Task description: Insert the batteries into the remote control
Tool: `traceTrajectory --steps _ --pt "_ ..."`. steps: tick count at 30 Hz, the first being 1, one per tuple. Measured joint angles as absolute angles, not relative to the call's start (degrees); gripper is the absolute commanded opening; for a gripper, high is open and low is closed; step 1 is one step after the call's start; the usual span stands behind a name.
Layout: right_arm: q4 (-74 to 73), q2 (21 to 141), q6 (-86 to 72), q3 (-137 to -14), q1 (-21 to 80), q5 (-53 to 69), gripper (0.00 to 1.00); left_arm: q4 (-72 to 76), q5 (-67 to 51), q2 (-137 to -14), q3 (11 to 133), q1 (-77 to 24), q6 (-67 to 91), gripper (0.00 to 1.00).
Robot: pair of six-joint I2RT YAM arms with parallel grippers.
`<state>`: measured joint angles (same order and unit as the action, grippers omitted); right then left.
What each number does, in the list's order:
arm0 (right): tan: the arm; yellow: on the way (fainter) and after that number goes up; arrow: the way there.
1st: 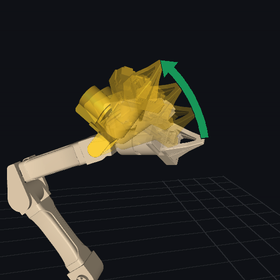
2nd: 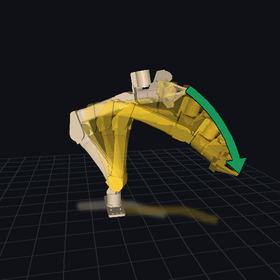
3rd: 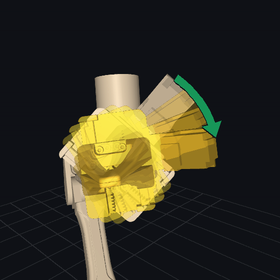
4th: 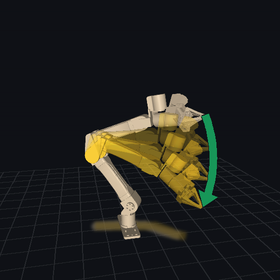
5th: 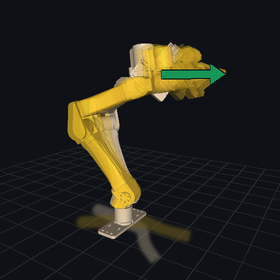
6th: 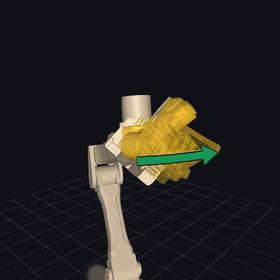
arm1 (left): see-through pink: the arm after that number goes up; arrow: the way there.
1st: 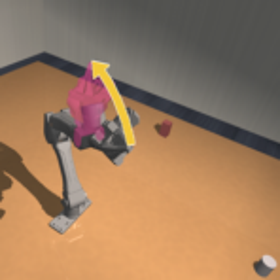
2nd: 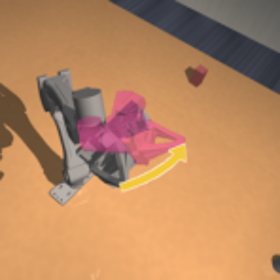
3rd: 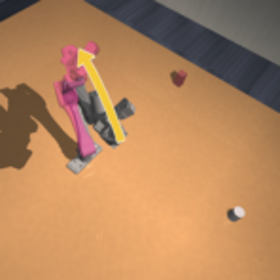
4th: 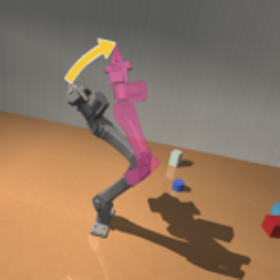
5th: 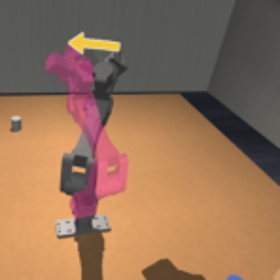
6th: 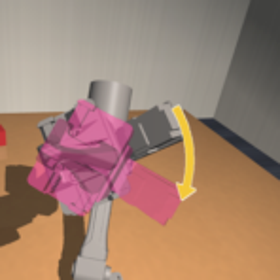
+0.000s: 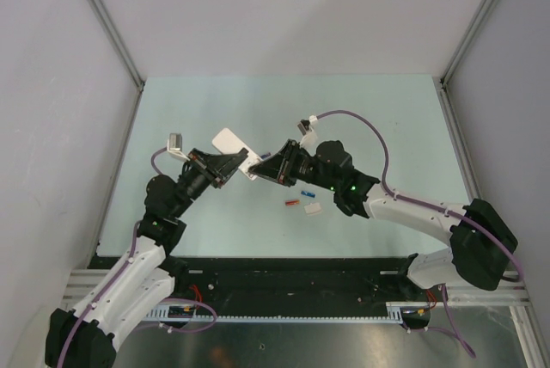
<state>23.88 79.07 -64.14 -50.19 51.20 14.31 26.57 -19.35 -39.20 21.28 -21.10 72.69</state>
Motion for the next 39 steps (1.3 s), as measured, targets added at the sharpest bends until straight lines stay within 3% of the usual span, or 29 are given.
traceTrajectory --steps 4,10,19,26,32,39 --pt "23.9 79.1 -64.4 -50.3 51.2 14.3 0.46 26.6 -19.3 -39.2 21.3 -21.1 72.6 0.0" --pt "21.9 79.0 -62.4 -50.3 51.0 14.5 0.62 26.4 -19.6 -39.2 21.0 -21.1 72.6 0.0" --pt "12.7 67.7 -57.7 -50.3 47.1 14.9 0.65 26.4 -19.7 -39.0 19.1 -21.1 72.4 0.0" --pt "-5.3 56.2 -44.2 -51.2 44.8 3.0 0.58 26.2 -22.0 -39.2 18.4 -21.1 71.3 0.0" --pt "-21.3 62.5 -35.3 -51.3 46.5 -8.3 0.48 26.5 -30.1 -42.9 17.8 -21.0 68.9 0.0" --pt "-27.9 70.5 -30.6 -49.4 51.3 -14.1 0.46 25.8 -38.0 -43.7 12.9 -21.0 67.4 0.0"
